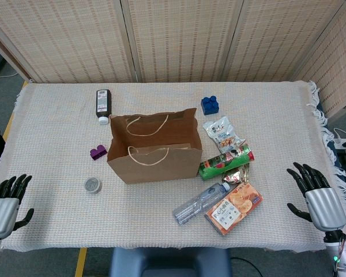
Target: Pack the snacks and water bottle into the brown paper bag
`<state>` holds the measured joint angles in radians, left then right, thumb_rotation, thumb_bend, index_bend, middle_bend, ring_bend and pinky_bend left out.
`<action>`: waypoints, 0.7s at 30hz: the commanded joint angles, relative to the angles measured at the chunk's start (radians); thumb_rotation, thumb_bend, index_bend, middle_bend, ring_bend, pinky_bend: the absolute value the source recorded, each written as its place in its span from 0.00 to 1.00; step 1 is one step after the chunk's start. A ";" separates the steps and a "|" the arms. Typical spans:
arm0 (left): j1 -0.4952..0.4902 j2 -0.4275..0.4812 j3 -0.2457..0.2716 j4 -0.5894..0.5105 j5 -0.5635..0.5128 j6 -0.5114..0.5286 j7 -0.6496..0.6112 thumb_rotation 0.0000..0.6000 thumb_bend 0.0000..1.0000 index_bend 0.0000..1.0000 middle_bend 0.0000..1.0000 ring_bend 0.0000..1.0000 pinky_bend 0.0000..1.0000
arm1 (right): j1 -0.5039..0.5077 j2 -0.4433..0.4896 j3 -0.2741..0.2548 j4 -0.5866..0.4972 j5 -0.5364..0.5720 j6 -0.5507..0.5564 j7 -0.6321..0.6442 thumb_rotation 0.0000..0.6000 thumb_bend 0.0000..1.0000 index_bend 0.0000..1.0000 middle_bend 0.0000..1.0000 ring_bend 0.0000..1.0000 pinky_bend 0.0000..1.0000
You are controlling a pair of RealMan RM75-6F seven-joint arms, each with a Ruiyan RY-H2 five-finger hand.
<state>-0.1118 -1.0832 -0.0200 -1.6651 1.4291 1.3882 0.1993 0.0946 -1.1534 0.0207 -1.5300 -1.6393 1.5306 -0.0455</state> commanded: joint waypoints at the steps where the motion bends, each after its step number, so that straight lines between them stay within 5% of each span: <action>1: 0.001 -0.002 0.000 0.002 0.006 0.006 -0.006 1.00 0.36 0.00 0.00 0.00 0.04 | 0.002 0.001 -0.001 0.001 0.006 -0.008 0.002 1.00 0.03 0.00 0.00 0.00 0.04; 10: 0.005 0.003 0.000 -0.003 0.013 0.020 -0.017 1.00 0.36 0.00 0.00 0.00 0.04 | 0.034 0.032 -0.036 -0.017 0.003 -0.110 0.011 1.00 0.00 0.00 0.00 0.00 0.01; 21: 0.001 0.003 0.000 0.001 0.007 0.010 -0.021 1.00 0.35 0.00 0.00 0.00 0.04 | 0.188 0.027 -0.115 -0.007 -0.095 -0.391 0.036 1.00 0.00 0.00 0.00 0.00 0.00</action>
<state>-0.1113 -1.0805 -0.0195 -1.6641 1.4365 1.3985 0.1783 0.2396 -1.1136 -0.0780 -1.5504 -1.7154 1.1992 0.0097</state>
